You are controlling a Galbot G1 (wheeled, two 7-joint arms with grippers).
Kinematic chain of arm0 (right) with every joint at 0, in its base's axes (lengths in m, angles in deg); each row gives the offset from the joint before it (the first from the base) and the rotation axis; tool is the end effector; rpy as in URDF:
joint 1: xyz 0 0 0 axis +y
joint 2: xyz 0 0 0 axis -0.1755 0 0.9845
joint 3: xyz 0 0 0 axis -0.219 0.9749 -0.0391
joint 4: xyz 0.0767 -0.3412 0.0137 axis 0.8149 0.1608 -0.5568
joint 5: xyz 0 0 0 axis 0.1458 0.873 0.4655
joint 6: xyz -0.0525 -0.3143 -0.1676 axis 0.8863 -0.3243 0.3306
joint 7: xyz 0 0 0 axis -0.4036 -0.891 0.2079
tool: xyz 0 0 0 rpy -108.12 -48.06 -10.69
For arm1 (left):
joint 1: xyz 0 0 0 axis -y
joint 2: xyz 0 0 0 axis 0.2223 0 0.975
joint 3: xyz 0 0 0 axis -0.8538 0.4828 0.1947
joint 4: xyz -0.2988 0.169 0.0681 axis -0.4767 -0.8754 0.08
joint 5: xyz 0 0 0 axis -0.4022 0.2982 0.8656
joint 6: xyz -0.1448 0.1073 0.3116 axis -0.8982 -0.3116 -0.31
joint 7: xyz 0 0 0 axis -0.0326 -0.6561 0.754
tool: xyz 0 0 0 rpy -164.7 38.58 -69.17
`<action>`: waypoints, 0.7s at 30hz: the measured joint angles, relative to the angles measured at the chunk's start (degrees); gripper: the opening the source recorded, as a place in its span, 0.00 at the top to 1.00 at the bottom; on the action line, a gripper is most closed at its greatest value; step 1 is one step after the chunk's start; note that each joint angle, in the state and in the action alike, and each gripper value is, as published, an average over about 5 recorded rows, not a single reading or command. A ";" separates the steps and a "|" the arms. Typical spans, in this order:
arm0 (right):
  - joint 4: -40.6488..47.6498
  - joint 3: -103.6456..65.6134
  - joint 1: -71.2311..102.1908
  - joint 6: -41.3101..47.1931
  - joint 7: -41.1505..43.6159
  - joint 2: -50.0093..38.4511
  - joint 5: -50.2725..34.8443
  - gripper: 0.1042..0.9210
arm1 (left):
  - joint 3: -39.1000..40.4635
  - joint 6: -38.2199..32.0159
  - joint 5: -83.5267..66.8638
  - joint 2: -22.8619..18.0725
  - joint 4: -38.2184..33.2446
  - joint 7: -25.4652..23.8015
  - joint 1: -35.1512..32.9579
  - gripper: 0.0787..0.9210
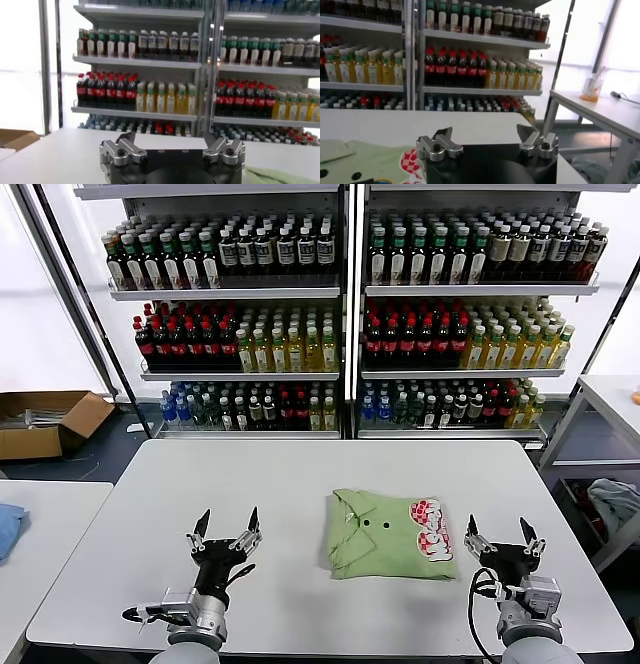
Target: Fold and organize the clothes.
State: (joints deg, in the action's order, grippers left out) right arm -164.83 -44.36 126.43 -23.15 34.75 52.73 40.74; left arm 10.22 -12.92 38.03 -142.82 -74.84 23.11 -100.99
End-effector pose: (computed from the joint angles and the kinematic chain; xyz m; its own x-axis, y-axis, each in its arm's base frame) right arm 0.2030 -0.0558 -0.2291 -0.9506 0.2136 0.2254 0.1831 0.9718 -0.1487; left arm 0.2080 -0.0228 -0.2606 -0.9922 0.0002 0.1244 -0.0080 0.9978 -0.0654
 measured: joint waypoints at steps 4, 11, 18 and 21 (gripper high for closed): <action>-0.04 0.17 -0.07 0.15 0.45 -1.21 0.31 0.12 | -0.79 -0.99 0.03 -0.29 0.10 -0.08 -0.04 0.12; -0.18 0.25 -0.24 0.67 0.66 -1.92 0.37 0.12 | -1.39 -1.96 -0.41 -0.55 0.15 -0.12 0.55 0.12; -0.58 -0.30 0.47 0.89 0.76 -2.29 0.63 0.12 | -2.27 -2.05 -0.90 -0.46 0.44 -0.07 0.62 0.12; -0.57 -0.49 0.70 0.80 0.74 -2.29 0.74 0.12 | -2.47 -1.80 -0.95 -0.38 0.38 -0.03 0.41 0.12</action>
State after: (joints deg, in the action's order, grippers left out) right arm -165.39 -44.85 127.13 -22.35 35.50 50.44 41.48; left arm 7.75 -14.72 37.08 -143.20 -74.46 23.09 -100.58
